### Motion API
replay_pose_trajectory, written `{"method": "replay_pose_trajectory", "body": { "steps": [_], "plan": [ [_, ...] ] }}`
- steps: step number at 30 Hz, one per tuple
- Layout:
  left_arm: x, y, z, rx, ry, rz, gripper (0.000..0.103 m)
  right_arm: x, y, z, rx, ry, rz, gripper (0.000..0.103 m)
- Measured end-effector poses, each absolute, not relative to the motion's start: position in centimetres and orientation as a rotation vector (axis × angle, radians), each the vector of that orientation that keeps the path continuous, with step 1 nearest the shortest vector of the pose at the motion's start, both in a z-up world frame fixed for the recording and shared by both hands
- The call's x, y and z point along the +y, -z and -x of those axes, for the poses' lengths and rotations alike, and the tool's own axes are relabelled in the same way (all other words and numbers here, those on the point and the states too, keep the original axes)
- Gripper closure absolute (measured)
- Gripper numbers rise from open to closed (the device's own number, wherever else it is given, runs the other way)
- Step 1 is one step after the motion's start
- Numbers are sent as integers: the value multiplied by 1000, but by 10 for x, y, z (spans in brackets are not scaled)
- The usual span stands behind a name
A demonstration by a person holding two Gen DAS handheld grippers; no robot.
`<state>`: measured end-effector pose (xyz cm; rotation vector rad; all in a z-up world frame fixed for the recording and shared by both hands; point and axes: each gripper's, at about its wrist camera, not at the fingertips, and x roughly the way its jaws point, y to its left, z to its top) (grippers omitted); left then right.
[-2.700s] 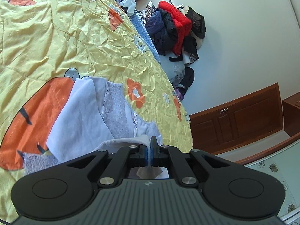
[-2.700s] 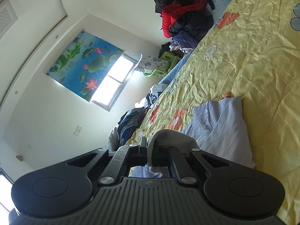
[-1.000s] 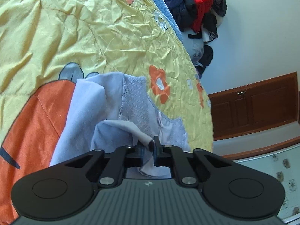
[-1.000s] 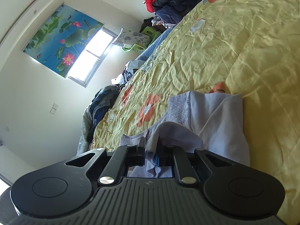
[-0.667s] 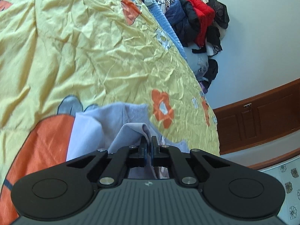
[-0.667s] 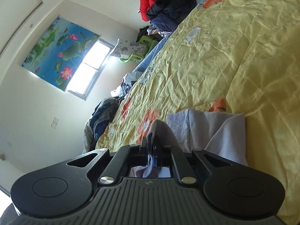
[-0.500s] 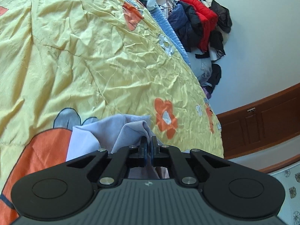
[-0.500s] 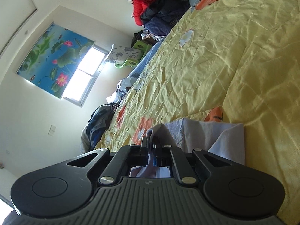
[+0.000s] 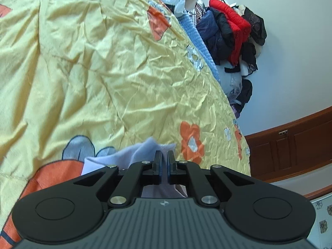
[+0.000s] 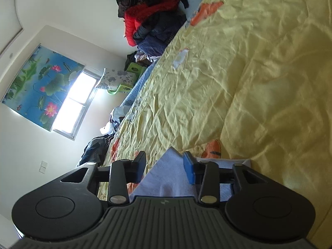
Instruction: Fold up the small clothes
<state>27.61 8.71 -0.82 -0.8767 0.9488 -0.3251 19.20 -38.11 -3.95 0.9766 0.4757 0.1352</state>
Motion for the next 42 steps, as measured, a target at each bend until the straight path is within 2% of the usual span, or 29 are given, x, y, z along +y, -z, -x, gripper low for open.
{"method": "replay_pose_trajectory", "body": {
  "steps": [3, 5, 7, 13, 16, 20, 21, 23, 25, 27, 32, 35, 39, 42],
  "plan": [
    [90, 2, -277, 924, 312, 883, 98, -365, 25, -190, 474, -246, -930, 54],
    [90, 0, -274, 915, 307, 884, 98, -344, 17, -195, 542, -373, -867, 49],
    [88, -3, -271, 911, 316, 874, 98, -313, 13, -205, 665, -531, -775, 36],
    [76, -4, -258, 944, 354, 826, 96, -236, 19, -224, 844, -720, -570, 31],
    [71, -1, -254, 971, 361, 796, 96, -230, 17, -243, 811, -559, -480, 31],
    [63, 0, -248, 987, 351, 694, 95, -257, -1, -250, 634, -336, -506, 30],
    [61, -1, -247, 988, 351, 662, 94, -261, -7, -245, 599, -323, -505, 30],
    [53, -3, -244, 981, 351, 585, 83, -272, -17, -237, 561, -338, -482, 29],
    [45, -3, -241, 971, 340, 513, 51, -281, -22, -227, 570, -349, -427, 25],
    [37, -4, -234, 939, 349, 454, 38, -285, -23, -220, 623, -384, -377, 19],
    [8, -6, -219, 894, 312, 240, 38, -281, 6, -221, 817, -405, -296, 18],
    [0, -8, -209, 867, 283, 161, 38, -283, 8, -217, 766, -320, -279, 20],
    [-7, -11, -197, 830, 264, 72, 38, -275, -5, -202, 667, -224, -211, 16],
    [-9, -10, -189, 814, 236, 38, 38, -269, -9, -190, 678, -305, -197, 13]
  ]
}}
